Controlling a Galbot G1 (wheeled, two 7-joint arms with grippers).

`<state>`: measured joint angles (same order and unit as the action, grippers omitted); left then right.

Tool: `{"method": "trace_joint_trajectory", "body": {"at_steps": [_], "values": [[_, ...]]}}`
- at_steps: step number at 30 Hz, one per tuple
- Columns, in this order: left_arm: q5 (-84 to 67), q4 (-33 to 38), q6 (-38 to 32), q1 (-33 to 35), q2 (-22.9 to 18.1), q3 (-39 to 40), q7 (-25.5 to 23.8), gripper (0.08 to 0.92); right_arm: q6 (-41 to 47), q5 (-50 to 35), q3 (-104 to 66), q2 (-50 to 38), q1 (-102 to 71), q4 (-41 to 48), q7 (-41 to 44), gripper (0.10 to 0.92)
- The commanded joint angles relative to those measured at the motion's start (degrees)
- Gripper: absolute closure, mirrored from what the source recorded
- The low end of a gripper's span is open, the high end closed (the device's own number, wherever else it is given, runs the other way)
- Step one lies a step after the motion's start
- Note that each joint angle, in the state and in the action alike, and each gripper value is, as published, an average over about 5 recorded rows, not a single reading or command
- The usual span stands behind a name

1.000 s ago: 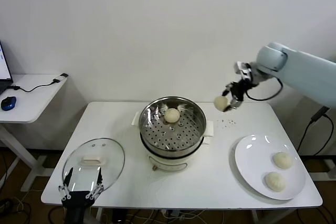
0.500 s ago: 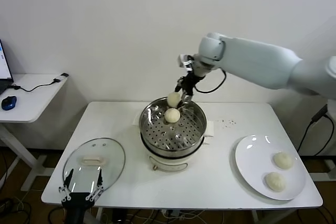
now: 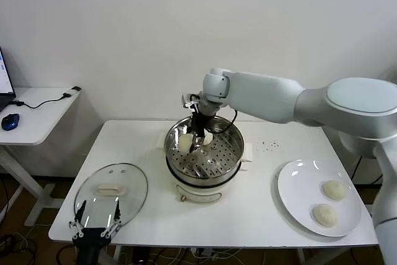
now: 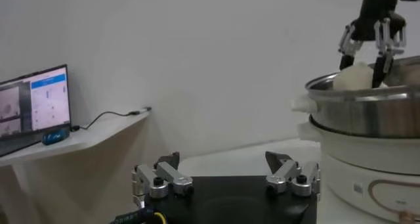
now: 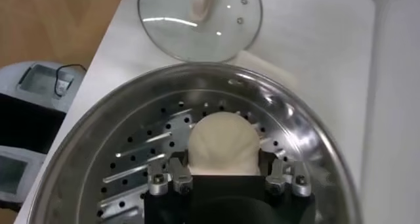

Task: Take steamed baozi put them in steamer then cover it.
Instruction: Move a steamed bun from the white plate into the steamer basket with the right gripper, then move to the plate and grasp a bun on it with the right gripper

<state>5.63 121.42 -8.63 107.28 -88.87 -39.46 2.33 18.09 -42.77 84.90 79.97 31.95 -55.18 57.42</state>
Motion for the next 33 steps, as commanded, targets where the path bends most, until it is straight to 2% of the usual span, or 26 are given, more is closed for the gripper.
{"method": "trace_joint_trajectory", "body": {"at_steps": [1, 9, 14, 18, 27, 33], "values": [[-0.02, -0.21, 0.06, -0.11, 0.03, -0.04, 0.0, 0.177, 0.22, 0.31, 0.35, 2.15, -2.64, 0.79, -0.4, 0.347], [-0.02, -0.46, 0.11, -0.29, 0.01, -0.07, 0.0, 0.177, 0.12, 0.82, -0.19, 1.82, -3.32, 1.43, -0.76, 0.336], [-0.2, -0.68, 0.02, -0.29, 0.11, -0.26, 0.03, 0.177, 0.06, 0.8, -0.3, 0.28, -2.08, 0.12, -0.69, 0.235], [-0.52, -0.75, 0.04, -0.4, 0.04, -0.33, 0.03, 0.177, 0.05, -0.45, -0.65, -2.78, 0.33, -3.27, -0.7, 0.205], [-0.44, -0.42, -0.11, -0.11, 0.09, -0.12, 0.04, 0.177, -1.64, -1.16, 0.23, -21.08, 11.7, -15.92, 1.18, 0.203], [-0.08, 0.07, -0.01, -0.05, 0.01, 0.13, 0.03, 0.177, -3.81, 2.9, 3.27, -34.28, 17.5, -23.1, 4.87, 0.203]]}}
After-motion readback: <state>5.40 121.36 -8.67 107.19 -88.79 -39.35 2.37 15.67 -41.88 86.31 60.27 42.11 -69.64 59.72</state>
